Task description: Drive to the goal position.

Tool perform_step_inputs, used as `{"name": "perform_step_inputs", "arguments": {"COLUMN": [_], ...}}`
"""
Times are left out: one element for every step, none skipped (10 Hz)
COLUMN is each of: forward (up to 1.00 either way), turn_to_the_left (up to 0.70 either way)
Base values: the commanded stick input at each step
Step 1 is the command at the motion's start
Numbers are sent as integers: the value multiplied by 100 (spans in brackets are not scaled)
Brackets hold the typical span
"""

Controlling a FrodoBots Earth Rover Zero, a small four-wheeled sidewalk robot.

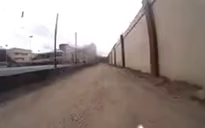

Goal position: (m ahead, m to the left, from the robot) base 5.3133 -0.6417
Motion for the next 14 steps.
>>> {"name": "perform_step_inputs", "arguments": {"forward": [30, 30, 30, 30, 30, 30, 30, 30, 30, 30, 30, 30, 30, 30], "turn_to_the_left": [0, 0, 0, 0, 0, 0, 0, 0, 0, 0, 0, 0, 0, 0]}}
